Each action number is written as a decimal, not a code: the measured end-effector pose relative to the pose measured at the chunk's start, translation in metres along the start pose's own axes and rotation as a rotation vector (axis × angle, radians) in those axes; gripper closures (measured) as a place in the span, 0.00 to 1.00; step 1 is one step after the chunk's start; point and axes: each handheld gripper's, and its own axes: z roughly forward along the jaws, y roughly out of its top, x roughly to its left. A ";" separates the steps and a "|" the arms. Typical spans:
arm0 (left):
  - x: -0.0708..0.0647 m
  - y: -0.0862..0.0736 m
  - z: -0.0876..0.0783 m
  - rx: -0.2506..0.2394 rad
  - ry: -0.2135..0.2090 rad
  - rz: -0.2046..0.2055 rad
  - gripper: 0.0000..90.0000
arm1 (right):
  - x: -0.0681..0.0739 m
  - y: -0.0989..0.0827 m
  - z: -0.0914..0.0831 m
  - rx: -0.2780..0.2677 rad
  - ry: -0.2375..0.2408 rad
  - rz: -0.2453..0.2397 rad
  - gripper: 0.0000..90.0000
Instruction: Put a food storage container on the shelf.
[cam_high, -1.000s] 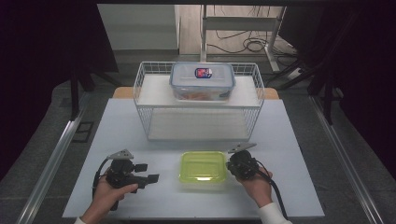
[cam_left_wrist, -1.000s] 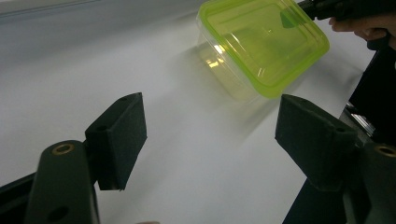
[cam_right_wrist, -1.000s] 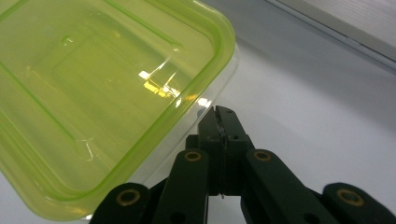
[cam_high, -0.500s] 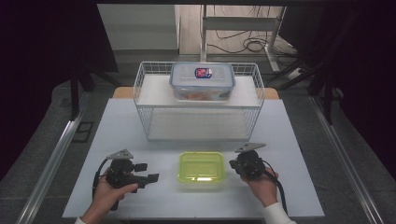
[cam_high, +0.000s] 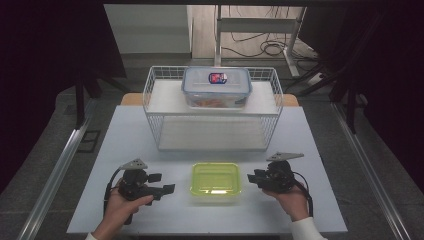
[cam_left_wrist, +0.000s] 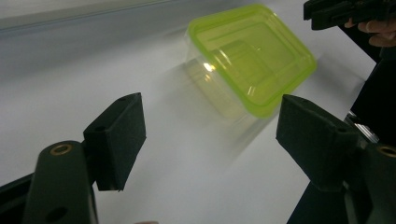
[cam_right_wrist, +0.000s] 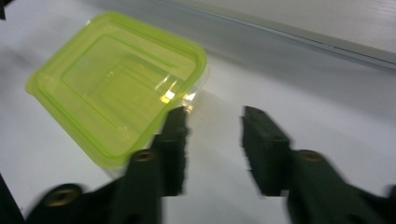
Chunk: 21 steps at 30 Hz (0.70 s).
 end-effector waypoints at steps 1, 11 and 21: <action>-0.001 0.001 0.001 -0.001 -0.001 0.000 0.26 | 0.001 0.000 0.000 -0.008 -0.001 0.012 0.57; -0.003 0.017 0.019 0.008 -0.002 -0.039 0.22 | -0.002 0.003 0.004 -0.012 0.017 0.046 0.40; -0.002 0.032 0.043 0.037 -0.026 -0.074 0.23 | 0.004 0.007 0.013 -0.012 0.070 0.028 0.39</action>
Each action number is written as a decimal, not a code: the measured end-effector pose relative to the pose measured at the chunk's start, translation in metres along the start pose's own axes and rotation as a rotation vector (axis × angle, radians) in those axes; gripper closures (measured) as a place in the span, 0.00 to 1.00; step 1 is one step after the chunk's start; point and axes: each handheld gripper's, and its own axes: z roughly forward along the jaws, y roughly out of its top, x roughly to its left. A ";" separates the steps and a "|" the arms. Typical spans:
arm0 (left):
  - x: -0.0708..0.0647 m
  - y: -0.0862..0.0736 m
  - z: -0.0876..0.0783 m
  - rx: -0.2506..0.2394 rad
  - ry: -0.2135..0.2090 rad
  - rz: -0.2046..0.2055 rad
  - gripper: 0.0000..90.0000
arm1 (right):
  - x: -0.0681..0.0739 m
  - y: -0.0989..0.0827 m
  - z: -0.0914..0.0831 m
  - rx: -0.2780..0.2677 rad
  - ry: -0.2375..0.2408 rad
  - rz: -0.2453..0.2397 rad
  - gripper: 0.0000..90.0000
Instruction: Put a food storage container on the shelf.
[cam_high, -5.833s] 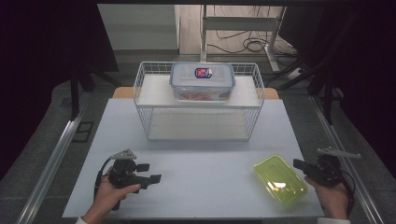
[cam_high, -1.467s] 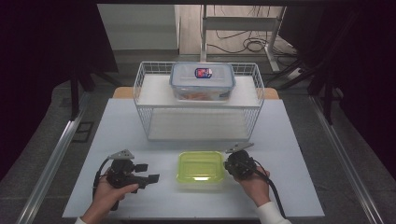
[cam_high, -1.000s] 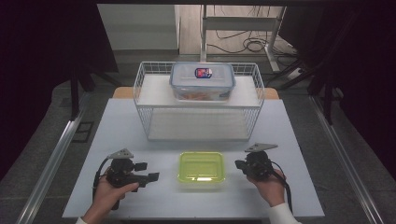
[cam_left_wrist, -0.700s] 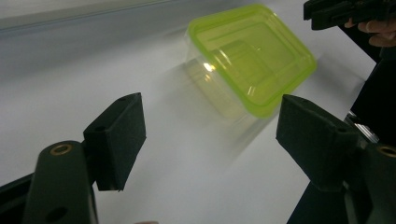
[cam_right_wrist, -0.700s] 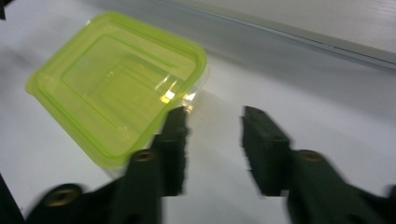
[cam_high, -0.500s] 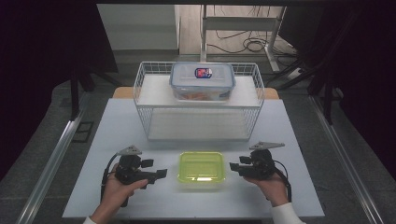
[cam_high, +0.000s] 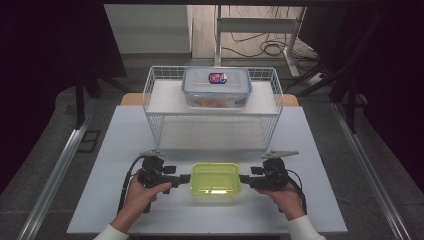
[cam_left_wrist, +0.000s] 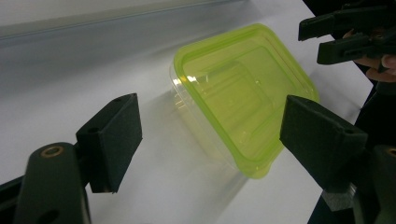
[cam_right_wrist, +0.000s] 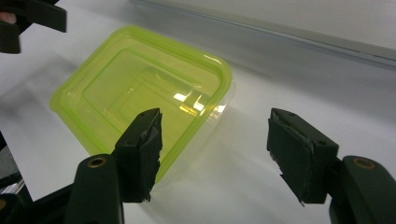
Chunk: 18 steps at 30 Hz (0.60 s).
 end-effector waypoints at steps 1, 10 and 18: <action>0.000 0.001 0.002 0.003 -0.002 -0.001 0.23 | 0.001 0.000 0.000 0.002 0.002 0.001 0.39; 0.004 0.006 0.015 0.020 -0.016 -0.041 0.25 | 0.002 0.001 0.006 0.003 0.018 0.035 0.40; 0.006 0.006 0.028 0.051 -0.043 -0.074 0.30 | 0.000 0.001 0.010 0.003 0.015 0.062 0.40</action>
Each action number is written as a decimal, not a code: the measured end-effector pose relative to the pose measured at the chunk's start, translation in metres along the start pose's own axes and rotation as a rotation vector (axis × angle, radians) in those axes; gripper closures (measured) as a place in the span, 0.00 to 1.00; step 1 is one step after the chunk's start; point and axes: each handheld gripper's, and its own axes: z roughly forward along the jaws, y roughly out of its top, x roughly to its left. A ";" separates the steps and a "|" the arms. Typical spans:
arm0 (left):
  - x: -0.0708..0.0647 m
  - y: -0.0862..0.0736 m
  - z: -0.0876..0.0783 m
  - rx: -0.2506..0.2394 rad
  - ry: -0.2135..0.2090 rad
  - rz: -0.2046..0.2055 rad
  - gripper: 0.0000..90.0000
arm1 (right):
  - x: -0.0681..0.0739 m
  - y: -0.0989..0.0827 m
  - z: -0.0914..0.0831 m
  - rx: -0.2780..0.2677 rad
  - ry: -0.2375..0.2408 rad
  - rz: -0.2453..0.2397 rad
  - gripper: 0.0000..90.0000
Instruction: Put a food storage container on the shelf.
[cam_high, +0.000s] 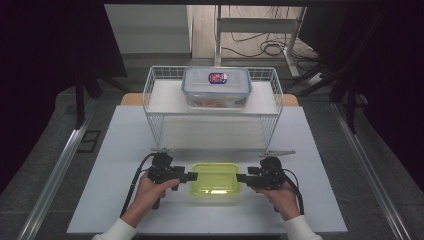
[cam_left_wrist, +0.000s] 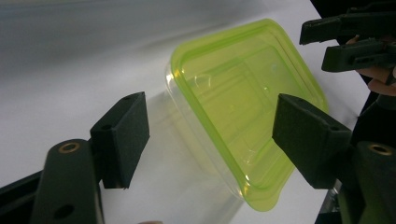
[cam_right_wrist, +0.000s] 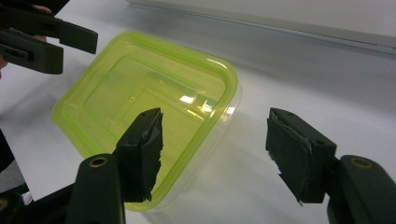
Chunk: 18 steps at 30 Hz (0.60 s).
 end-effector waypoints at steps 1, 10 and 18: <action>0.000 -0.001 0.001 0.012 -0.002 0.002 0.30 | 0.000 0.000 0.000 0.001 0.001 0.001 0.40; 0.006 -0.006 0.009 0.043 -0.028 -0.041 0.38 | 0.000 -0.002 0.006 0.018 0.016 0.015 0.42; 0.010 -0.006 0.014 0.058 -0.079 -0.064 0.51 | -0.008 -0.004 0.016 0.025 0.079 0.091 0.48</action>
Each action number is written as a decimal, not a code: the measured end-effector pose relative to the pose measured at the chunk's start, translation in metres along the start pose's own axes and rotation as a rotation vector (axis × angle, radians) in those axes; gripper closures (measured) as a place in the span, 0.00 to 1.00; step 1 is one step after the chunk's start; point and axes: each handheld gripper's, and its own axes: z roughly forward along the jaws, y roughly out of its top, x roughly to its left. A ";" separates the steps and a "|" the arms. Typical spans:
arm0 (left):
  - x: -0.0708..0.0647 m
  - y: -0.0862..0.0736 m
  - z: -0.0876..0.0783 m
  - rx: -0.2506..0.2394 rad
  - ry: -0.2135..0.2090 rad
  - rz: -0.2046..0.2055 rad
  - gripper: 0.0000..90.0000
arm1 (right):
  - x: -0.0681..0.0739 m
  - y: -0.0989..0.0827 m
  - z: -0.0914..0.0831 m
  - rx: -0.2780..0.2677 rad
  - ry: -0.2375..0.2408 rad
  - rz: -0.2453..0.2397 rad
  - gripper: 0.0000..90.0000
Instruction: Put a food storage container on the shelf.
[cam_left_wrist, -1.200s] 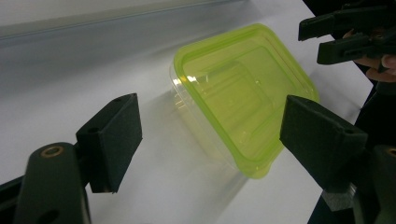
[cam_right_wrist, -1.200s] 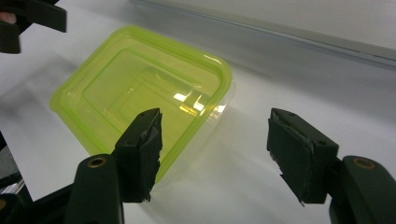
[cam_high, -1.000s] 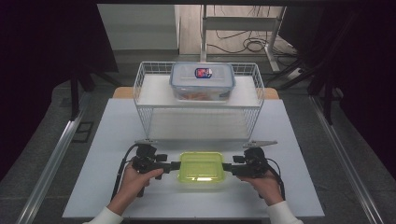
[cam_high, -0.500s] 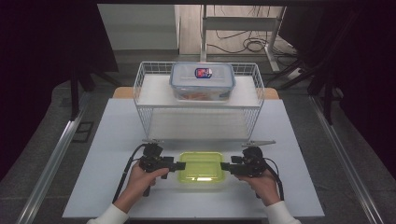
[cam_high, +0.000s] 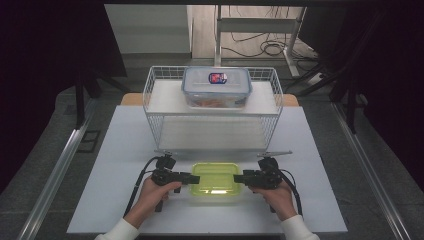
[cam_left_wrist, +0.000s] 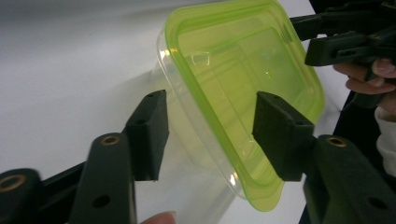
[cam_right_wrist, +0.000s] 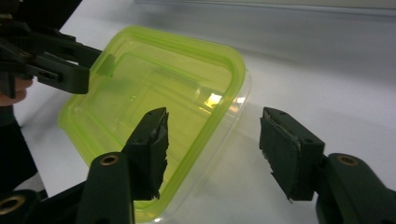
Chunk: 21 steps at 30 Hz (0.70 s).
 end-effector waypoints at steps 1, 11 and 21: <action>0.000 0.000 0.000 0.001 -0.006 -0.002 0.52 | 0.000 0.000 0.001 0.002 0.005 0.003 0.48; -0.002 -0.002 0.001 0.008 -0.005 0.004 0.67 | -0.003 -0.002 0.007 0.024 0.076 0.052 0.63; -0.006 -0.014 -0.005 -0.034 -0.018 0.020 0.76 | 0.003 -0.011 -0.003 -0.023 0.075 0.069 0.81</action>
